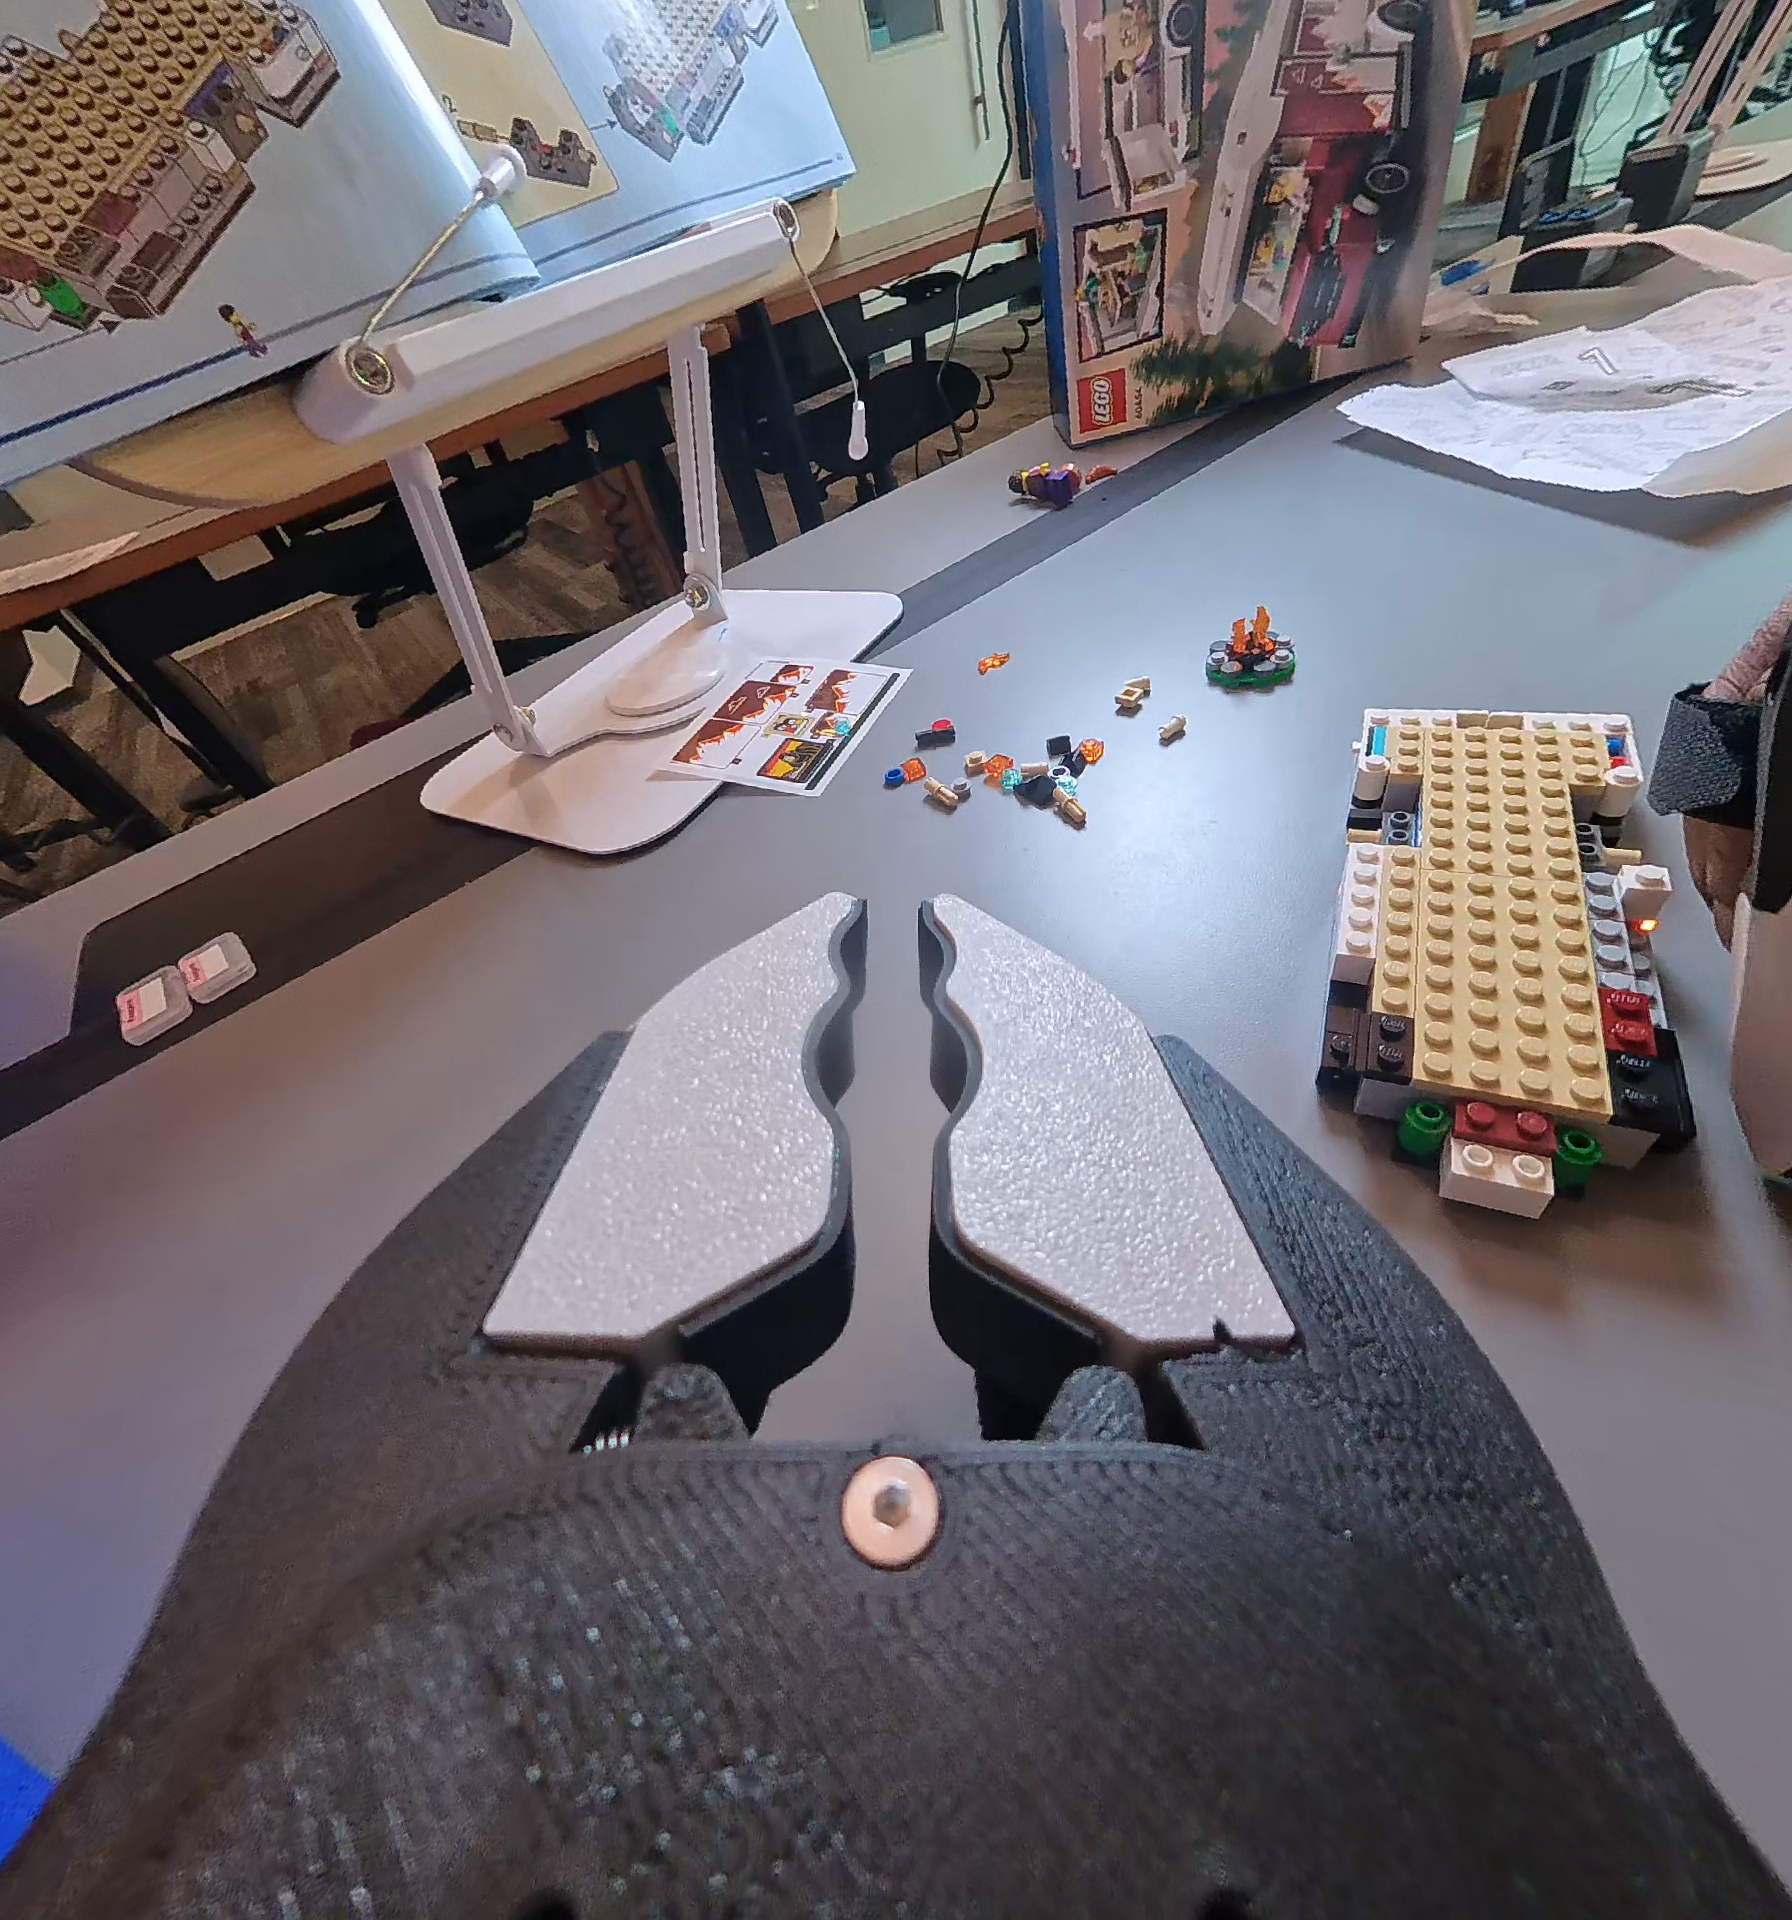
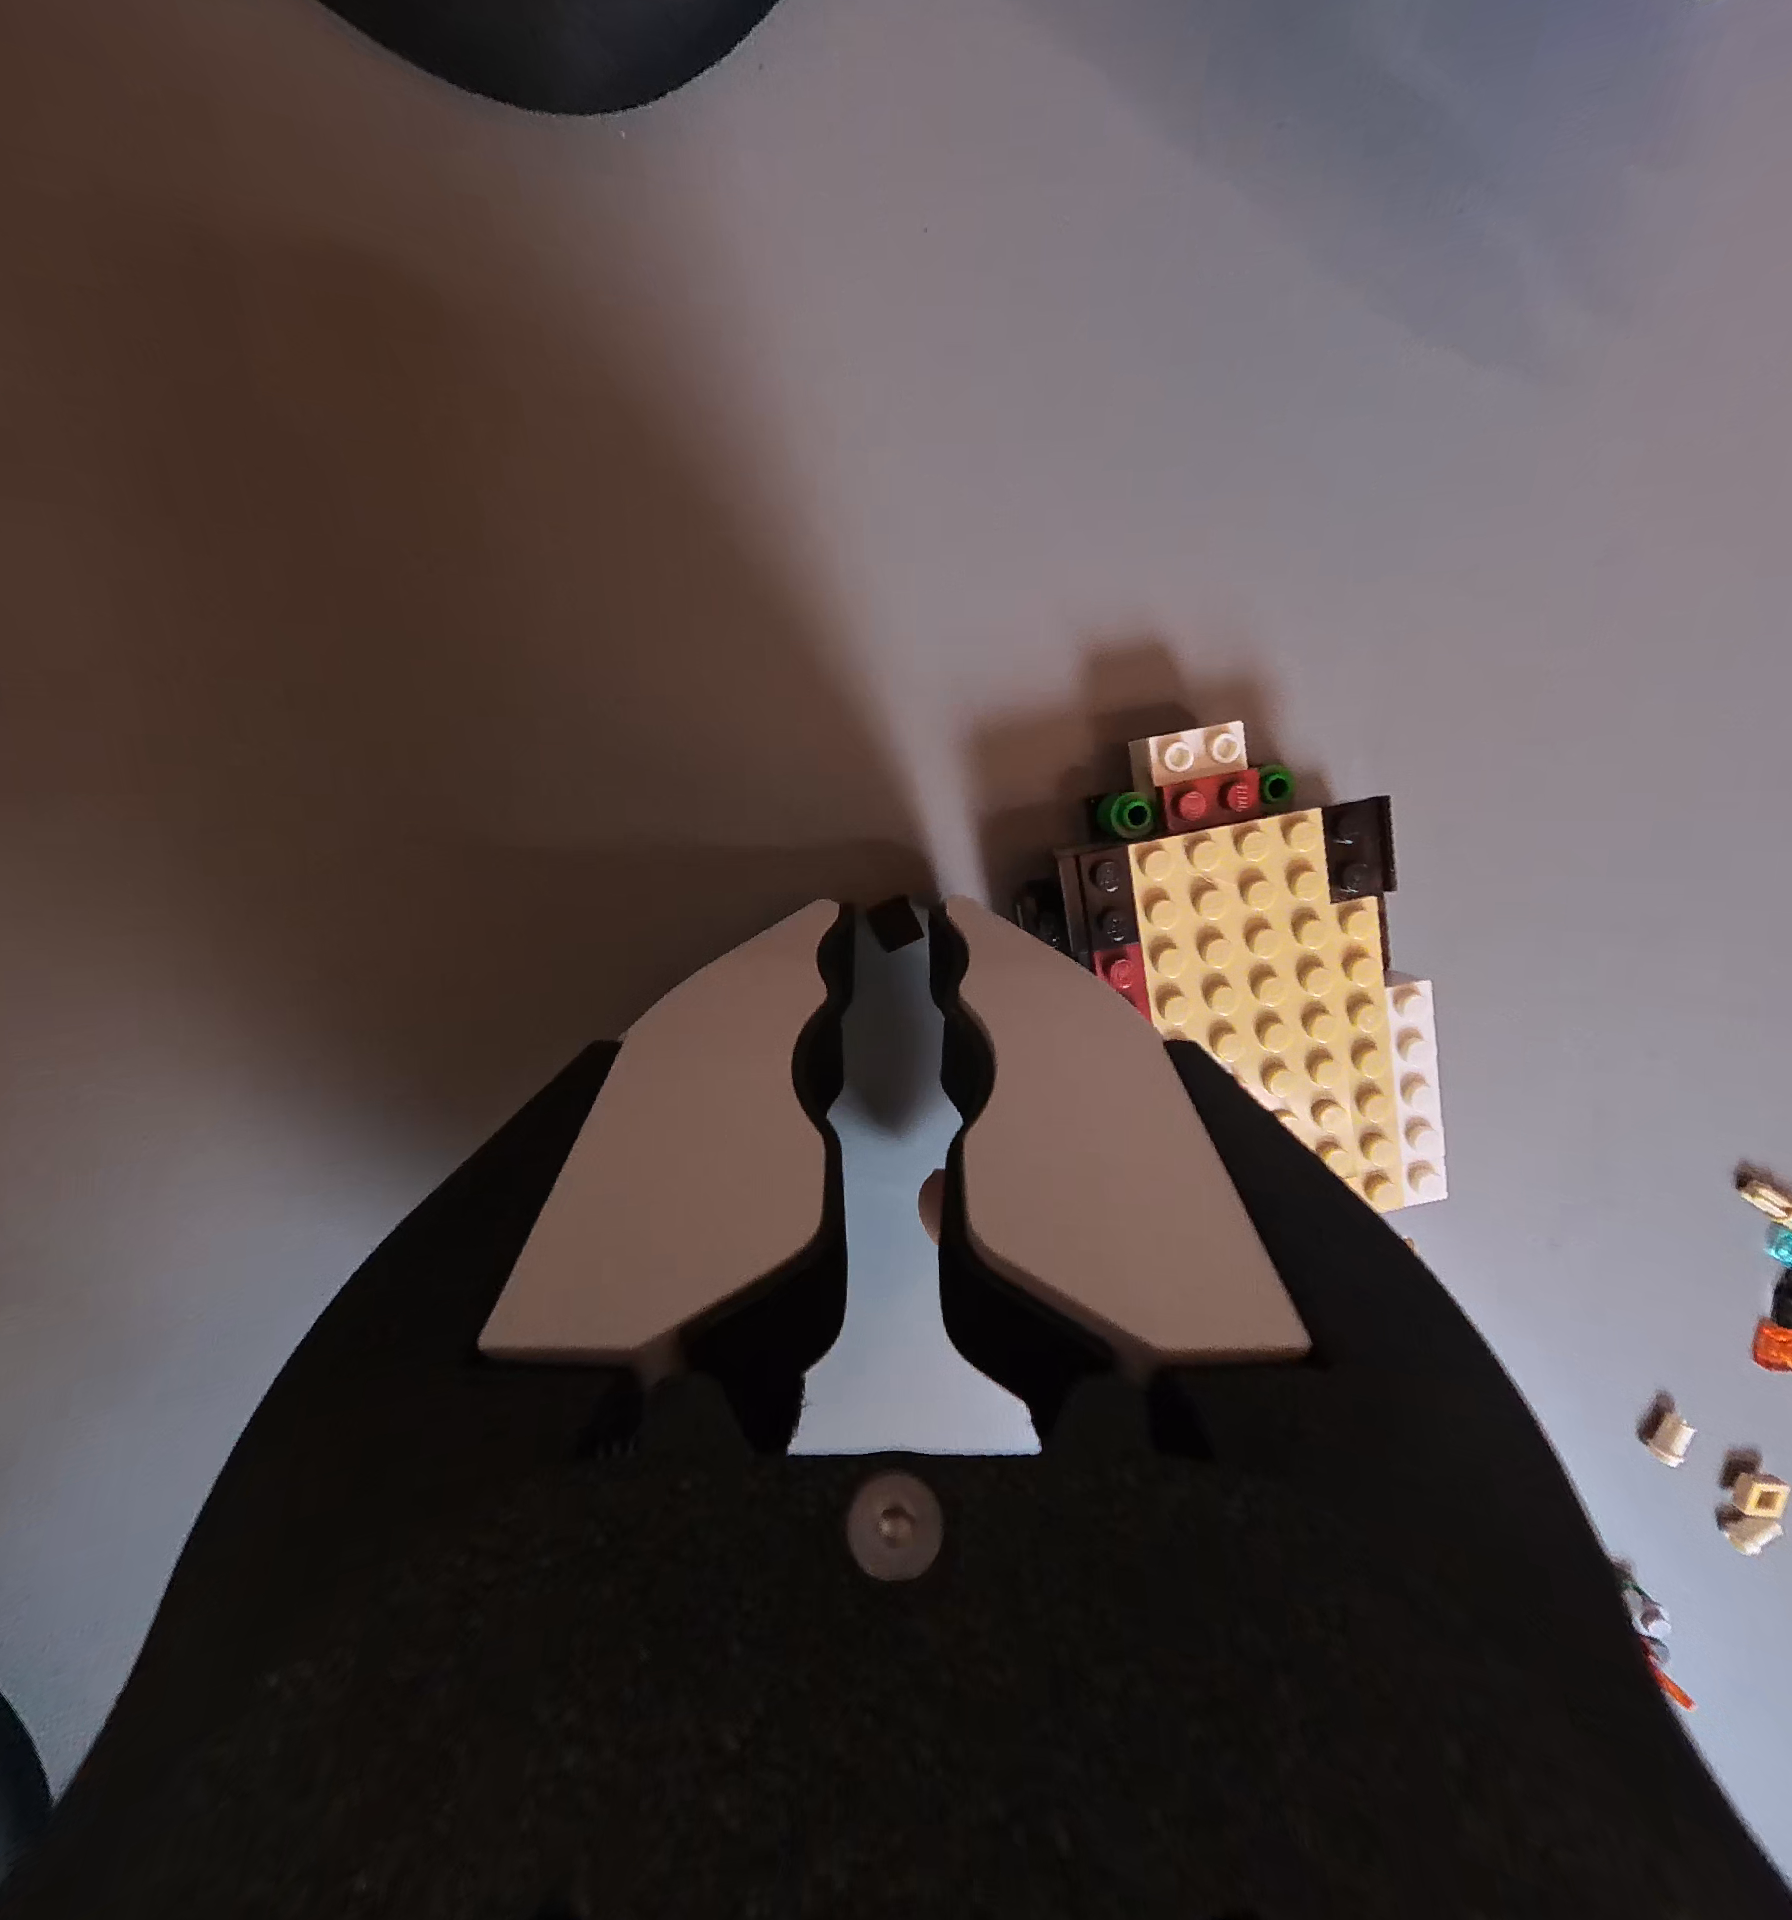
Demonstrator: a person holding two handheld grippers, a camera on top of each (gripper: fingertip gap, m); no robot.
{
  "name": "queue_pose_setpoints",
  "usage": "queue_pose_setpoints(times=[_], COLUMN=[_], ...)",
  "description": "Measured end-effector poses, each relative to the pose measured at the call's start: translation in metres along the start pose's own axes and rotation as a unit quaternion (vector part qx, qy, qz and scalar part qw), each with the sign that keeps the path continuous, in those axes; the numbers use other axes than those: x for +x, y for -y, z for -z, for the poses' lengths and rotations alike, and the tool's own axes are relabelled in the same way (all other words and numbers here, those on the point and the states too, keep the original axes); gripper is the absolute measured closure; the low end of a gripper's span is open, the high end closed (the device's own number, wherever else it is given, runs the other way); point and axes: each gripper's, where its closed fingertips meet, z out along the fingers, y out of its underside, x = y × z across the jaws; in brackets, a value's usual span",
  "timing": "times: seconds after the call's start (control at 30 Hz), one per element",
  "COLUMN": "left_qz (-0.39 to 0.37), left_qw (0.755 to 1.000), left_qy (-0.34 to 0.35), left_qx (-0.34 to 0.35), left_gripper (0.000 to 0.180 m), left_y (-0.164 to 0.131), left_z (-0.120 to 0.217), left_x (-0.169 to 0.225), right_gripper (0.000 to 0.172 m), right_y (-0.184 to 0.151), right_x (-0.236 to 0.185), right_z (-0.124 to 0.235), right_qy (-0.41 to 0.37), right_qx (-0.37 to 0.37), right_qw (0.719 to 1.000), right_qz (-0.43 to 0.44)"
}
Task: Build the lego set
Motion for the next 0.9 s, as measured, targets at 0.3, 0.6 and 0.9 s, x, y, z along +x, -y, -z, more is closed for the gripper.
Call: queue_pose_setpoints(times=[0.3,0.6,0.9], left_qz=[-0.001,-0.001,0.003], left_qw=[1.000,1.000,1.000], left_qy=[-0.002,-0.003,-0.008], left_qx=[0.001,-0.002,-0.007], left_gripper=[0.171,0.171,0.171], left_y=[0.000,-0.001,-0.005], left_z=[0.000,-0.001,-0.002], left_x=[0.001,0.001,0.002], right_gripper=[0.150,0.144,0.122], right_y=[0.010,0.024,-0.037], right_x=[0.001,0.028,0.062], right_z=[0.012,0.060,0.070], right_qy=[-0.002,-0.046,-0.127], right_qx=[0.032,0.124,0.062], right_qw=[0.999,0.990,0.988], right_qz=[-0.009,-0.051,-0.060])
